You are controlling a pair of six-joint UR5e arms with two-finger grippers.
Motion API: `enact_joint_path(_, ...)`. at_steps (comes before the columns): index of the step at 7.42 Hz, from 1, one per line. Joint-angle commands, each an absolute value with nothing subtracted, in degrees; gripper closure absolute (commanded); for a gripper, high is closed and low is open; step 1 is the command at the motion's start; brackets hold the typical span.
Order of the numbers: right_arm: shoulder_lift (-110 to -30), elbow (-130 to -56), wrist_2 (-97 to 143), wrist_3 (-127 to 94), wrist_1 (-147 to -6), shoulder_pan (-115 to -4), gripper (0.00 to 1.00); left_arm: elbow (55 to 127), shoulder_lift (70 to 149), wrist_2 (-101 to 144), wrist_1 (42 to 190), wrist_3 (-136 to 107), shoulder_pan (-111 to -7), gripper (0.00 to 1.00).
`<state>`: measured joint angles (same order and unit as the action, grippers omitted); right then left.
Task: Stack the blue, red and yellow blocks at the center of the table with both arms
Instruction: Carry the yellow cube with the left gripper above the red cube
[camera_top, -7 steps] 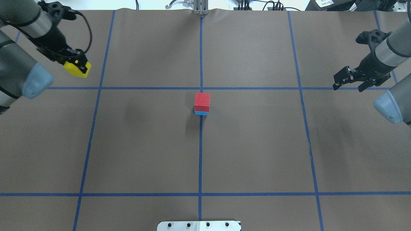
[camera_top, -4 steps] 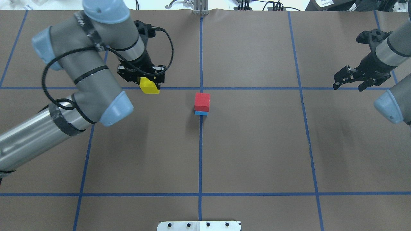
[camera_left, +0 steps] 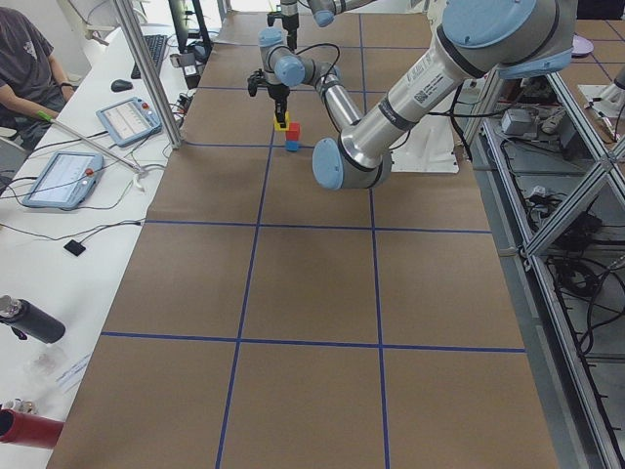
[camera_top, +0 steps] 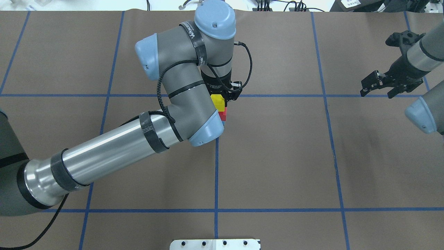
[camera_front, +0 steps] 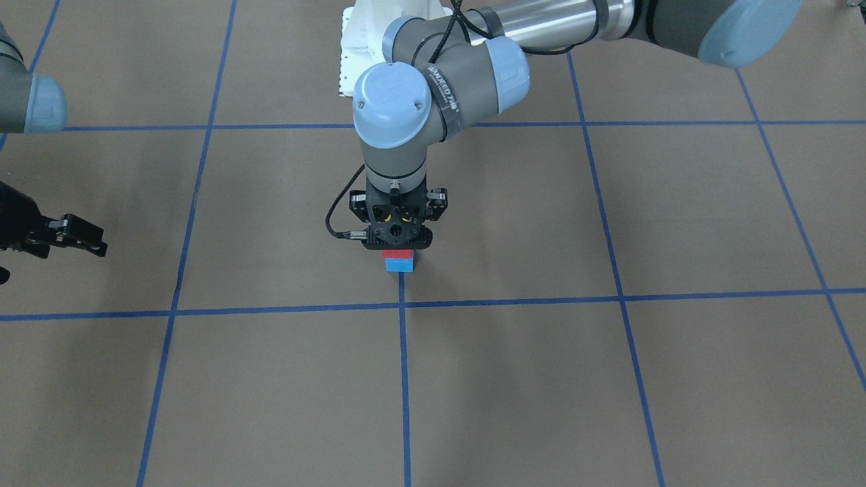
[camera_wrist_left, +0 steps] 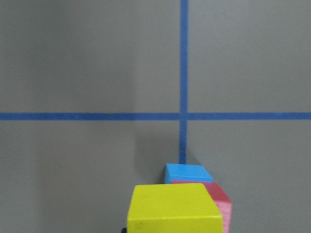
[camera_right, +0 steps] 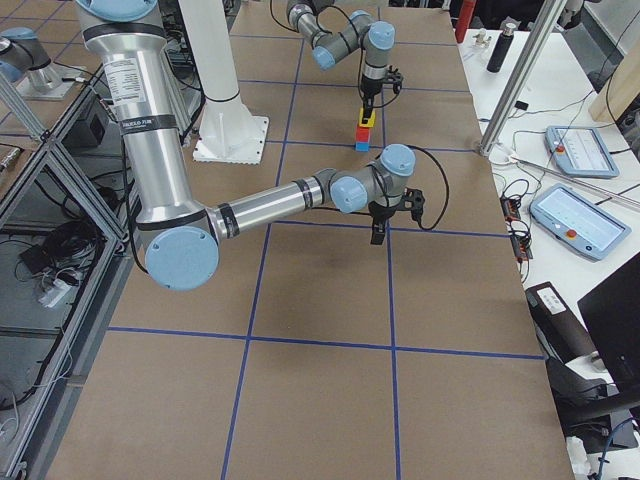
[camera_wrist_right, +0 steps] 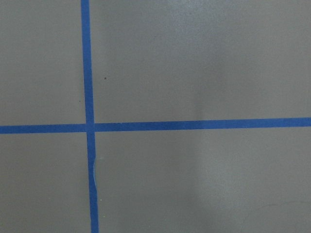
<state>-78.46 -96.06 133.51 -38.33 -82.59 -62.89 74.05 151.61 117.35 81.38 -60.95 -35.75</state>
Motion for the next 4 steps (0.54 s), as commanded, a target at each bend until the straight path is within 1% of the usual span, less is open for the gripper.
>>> enact_joint_path(1, -78.6, -96.2, 133.5, -38.4, -82.6, -62.9, 0.0, 72.9, 152.0, 116.7, 81.4, -60.6, -34.9, 1.0)
enact_joint_path(4, -78.6, -96.2, 133.5, -38.4, -82.6, -62.9, 0.0, 73.0, 152.1, 116.7, 81.7, -60.2, -35.1, 1.0)
